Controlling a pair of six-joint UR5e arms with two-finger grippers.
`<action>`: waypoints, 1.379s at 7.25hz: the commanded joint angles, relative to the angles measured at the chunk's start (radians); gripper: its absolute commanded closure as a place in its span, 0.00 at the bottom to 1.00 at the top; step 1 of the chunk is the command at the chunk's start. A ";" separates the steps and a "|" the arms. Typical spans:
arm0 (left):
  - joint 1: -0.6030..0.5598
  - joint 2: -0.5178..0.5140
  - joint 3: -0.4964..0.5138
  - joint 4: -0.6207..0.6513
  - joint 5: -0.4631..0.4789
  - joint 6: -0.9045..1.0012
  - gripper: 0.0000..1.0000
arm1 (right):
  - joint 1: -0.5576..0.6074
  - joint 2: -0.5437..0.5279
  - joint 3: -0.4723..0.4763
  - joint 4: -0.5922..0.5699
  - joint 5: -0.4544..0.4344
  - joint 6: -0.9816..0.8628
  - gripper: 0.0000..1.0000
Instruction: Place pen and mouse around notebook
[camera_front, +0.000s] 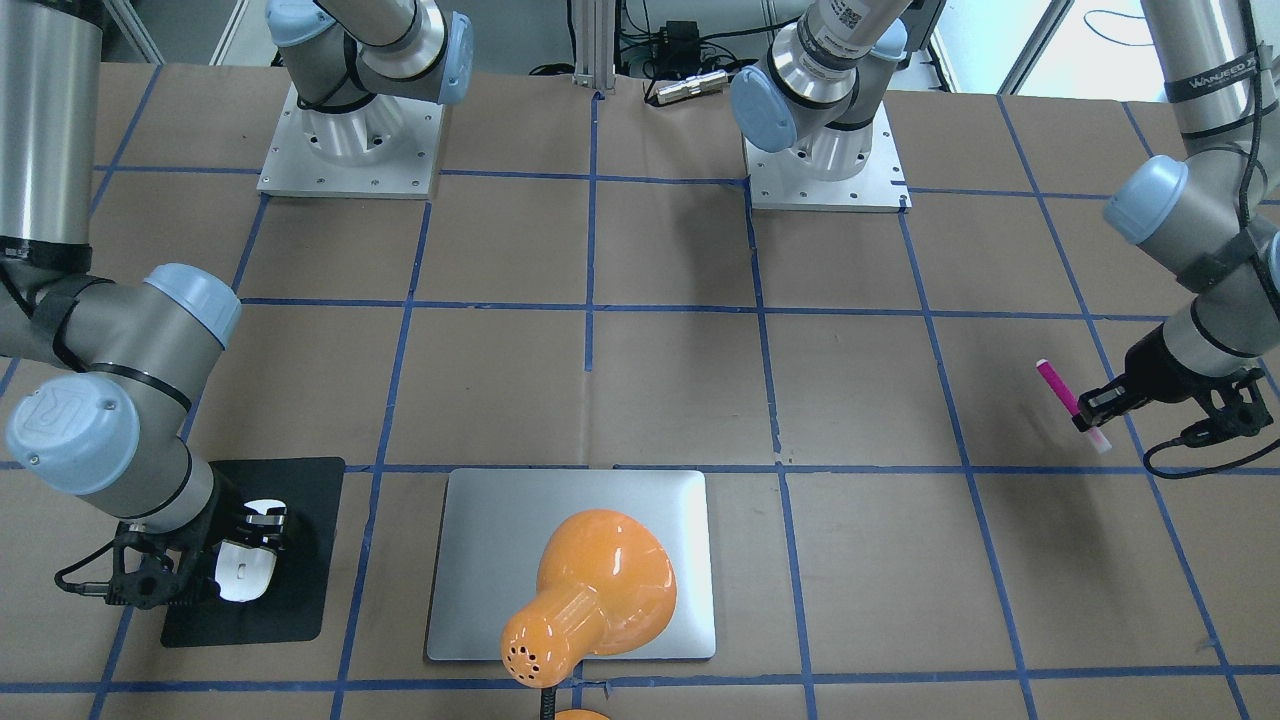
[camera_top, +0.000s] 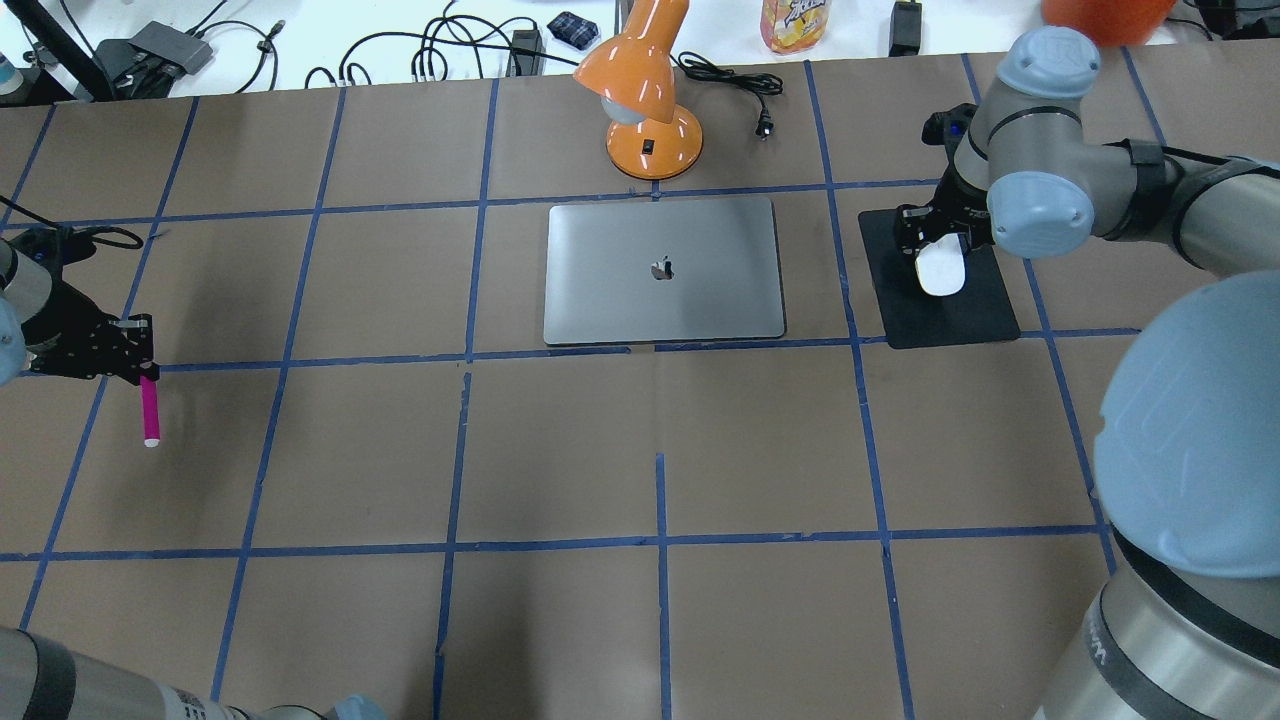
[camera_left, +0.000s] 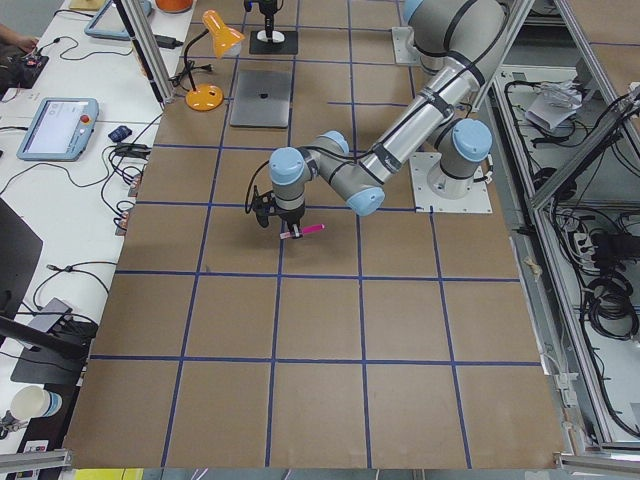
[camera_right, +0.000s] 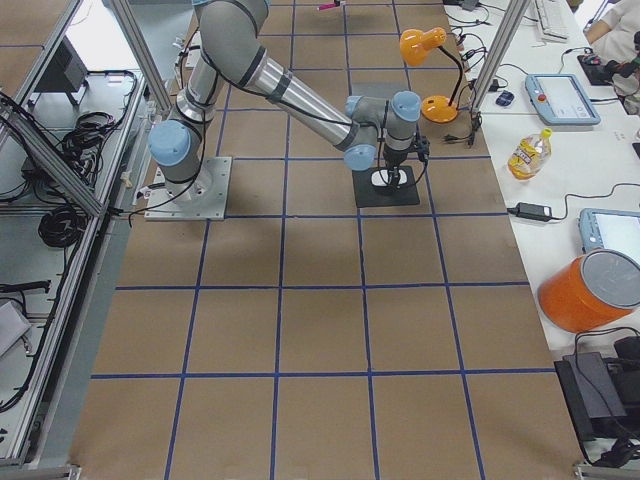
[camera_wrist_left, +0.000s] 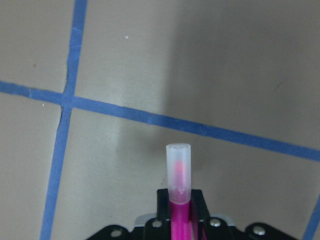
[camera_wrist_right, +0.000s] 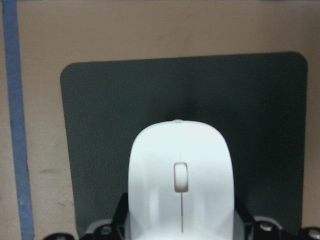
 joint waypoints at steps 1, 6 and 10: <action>-0.081 0.037 -0.004 -0.036 -0.004 -0.187 1.00 | 0.000 0.011 0.000 -0.005 -0.004 -0.001 0.23; -0.345 0.096 -0.047 -0.066 -0.066 -0.790 1.00 | -0.003 -0.098 -0.051 0.208 -0.002 0.018 0.10; -0.666 0.051 -0.038 0.000 -0.078 -1.399 1.00 | 0.134 -0.358 -0.117 0.480 -0.004 0.247 0.00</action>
